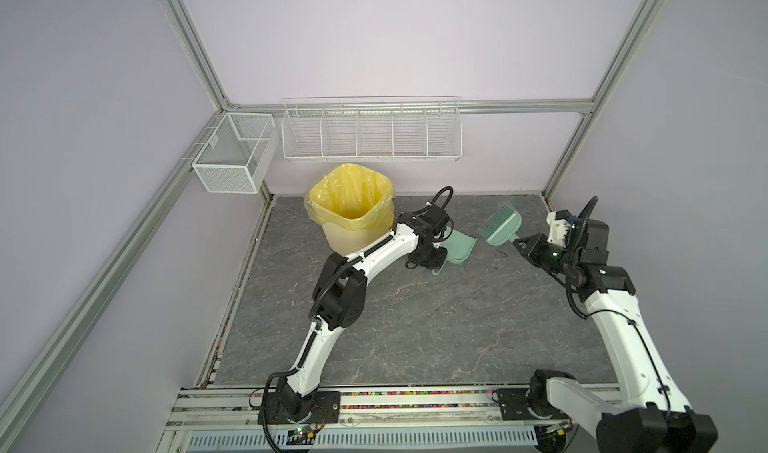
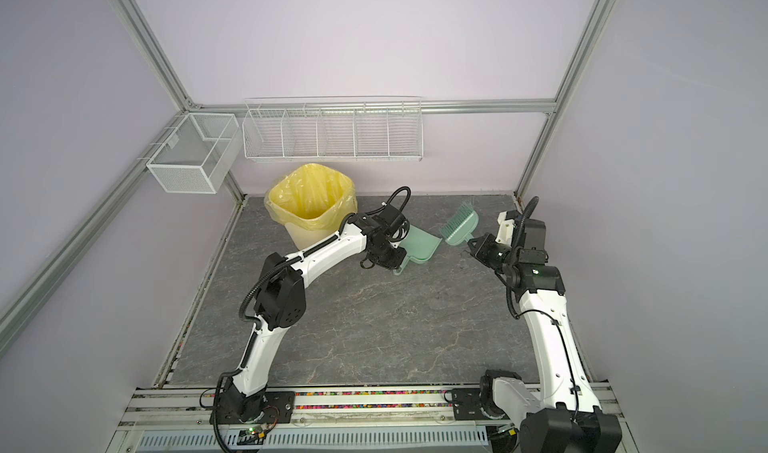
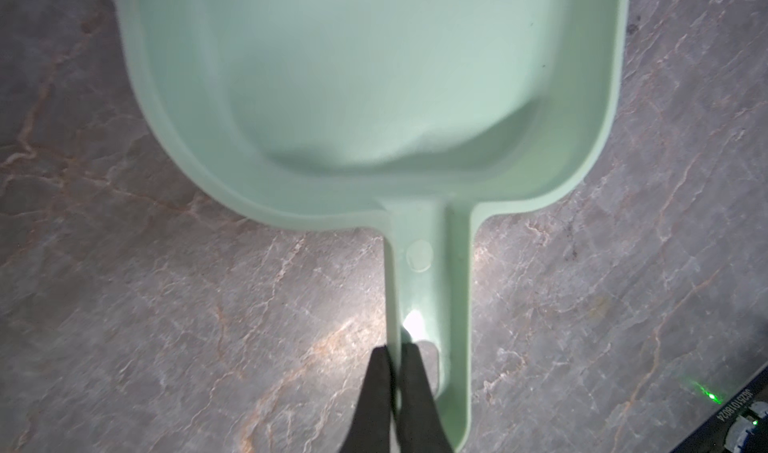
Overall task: Sweep away the paper scraps from the table
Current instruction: 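Bring the empty dustpan back down to the table with the left gripper, then lay the brush onto the dustpan with the right while the left sets it down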
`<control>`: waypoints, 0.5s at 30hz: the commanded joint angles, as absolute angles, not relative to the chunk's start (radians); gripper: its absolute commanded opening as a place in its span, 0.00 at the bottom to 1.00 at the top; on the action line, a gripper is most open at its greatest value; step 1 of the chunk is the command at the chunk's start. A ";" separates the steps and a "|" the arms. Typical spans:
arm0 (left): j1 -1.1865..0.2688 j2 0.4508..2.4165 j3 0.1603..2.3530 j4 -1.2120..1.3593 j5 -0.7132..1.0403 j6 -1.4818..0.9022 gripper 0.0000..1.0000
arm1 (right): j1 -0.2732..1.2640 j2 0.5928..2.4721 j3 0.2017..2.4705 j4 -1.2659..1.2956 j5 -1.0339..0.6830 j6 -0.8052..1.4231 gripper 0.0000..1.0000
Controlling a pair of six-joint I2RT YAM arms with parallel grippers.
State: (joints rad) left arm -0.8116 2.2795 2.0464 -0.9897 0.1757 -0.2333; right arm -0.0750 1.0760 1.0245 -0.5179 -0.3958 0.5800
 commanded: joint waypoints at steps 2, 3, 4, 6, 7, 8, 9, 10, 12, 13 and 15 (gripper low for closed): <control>-0.785 2.307 2.051 -0.931 0.229 -0.265 0.00 | -0.049 1.103 1.003 -0.439 -0.419 0.622 0.07; -0.780 2.311 2.044 -0.919 0.235 -0.275 0.00 | -0.037 1.110 1.004 -0.439 -0.409 0.622 0.07; -0.776 2.313 2.040 -0.910 0.245 -0.280 0.00 | -0.029 1.115 1.007 -0.442 -0.402 0.621 0.07; -0.770 2.320 2.034 -0.898 0.250 -0.287 0.00 | -0.009 1.123 1.012 -0.448 -0.385 0.620 0.07; -0.770 2.324 2.036 -0.893 0.251 -0.287 0.00 | -0.002 1.123 1.010 -0.443 -0.379 0.624 0.07; -0.770 2.330 2.039 -0.893 0.253 -0.286 0.00 | 0.006 1.123 1.007 -0.437 -0.372 0.629 0.07; -0.770 2.335 2.041 -0.890 0.254 -0.285 0.00 | 0.014 1.123 1.005 -0.432 -0.363 0.635 0.07; -0.769 2.340 2.045 -0.890 0.257 -0.284 0.00 | 0.023 1.124 1.005 -0.428 -0.357 0.637 0.07; -0.767 2.353 2.063 -0.901 0.259 -0.280 0.00 | 0.041 1.134 1.006 -0.415 -0.346 0.649 0.07; -0.765 2.357 2.071 -0.906 0.258 -0.281 0.00 | 0.048 1.140 1.005 -0.407 -0.345 0.655 0.07; -0.761 2.364 2.080 -0.908 0.262 -0.282 0.04 | 0.066 1.159 1.007 -0.386 -0.343 0.671 0.07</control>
State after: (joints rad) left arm -0.7658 2.3257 2.0445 -0.9154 0.2420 -0.2691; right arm 0.0456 1.1385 1.0138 -0.4461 -0.3595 0.6361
